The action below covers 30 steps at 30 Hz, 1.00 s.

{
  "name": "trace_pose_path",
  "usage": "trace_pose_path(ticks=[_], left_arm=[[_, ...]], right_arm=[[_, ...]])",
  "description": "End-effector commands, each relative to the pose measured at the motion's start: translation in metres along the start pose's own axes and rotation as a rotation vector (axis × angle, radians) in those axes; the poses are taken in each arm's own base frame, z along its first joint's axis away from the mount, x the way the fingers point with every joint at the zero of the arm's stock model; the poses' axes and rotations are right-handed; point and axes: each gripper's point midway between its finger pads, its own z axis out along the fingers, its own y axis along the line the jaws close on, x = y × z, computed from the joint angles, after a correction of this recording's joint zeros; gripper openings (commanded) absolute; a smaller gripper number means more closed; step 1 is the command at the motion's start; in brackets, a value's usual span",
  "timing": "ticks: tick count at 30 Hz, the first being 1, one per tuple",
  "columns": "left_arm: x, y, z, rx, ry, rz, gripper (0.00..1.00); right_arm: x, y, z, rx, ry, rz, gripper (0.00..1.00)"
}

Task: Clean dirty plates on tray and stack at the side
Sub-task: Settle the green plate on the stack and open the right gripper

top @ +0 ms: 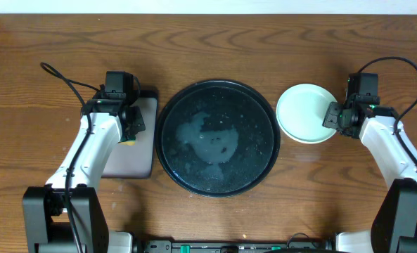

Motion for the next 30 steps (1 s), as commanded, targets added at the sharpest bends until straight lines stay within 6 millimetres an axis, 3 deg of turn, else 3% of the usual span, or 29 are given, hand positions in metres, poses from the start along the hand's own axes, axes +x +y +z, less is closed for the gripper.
trace_pose_path(ticks=[1,5,7,8,12,17,18,22,30], left_arm=[[0.002,0.002,0.004,-0.010,0.006,0.000,0.13],[0.006,0.003,0.006,-0.013,0.016,0.002,0.14],[0.009,0.004,0.007,-0.015,0.022,0.003,0.32],[0.010,0.004,0.009,-0.015,0.022,0.003,0.35],[0.009,0.003,0.009,-0.013,0.015,0.002,0.38],[-0.001,0.001,0.007,-0.001,-0.018,-0.006,0.48],[-0.003,0.000,0.005,0.001,-0.024,-0.007,0.54],[-0.008,0.000,0.001,0.007,-0.041,-0.012,0.75],[-0.008,0.000,0.001,0.006,-0.041,-0.012,0.77]], right_arm=[[0.001,-0.002,0.000,0.003,0.000,0.008,0.67],[0.002,-0.002,0.000,0.004,0.002,0.008,0.73],[0.002,-0.002,0.000,0.004,0.003,0.008,0.78],[0.002,-0.002,0.000,0.004,0.003,0.008,0.79],[0.002,-0.002,0.000,0.004,0.003,0.008,0.83],[0.002,-0.002,0.000,0.004,0.003,0.008,0.91],[0.002,-0.002,0.000,0.004,0.002,0.008,0.99],[0.002,-0.002,0.000,0.005,0.003,0.008,0.99],[0.002,-0.002,0.000,0.005,0.003,0.008,0.99]])
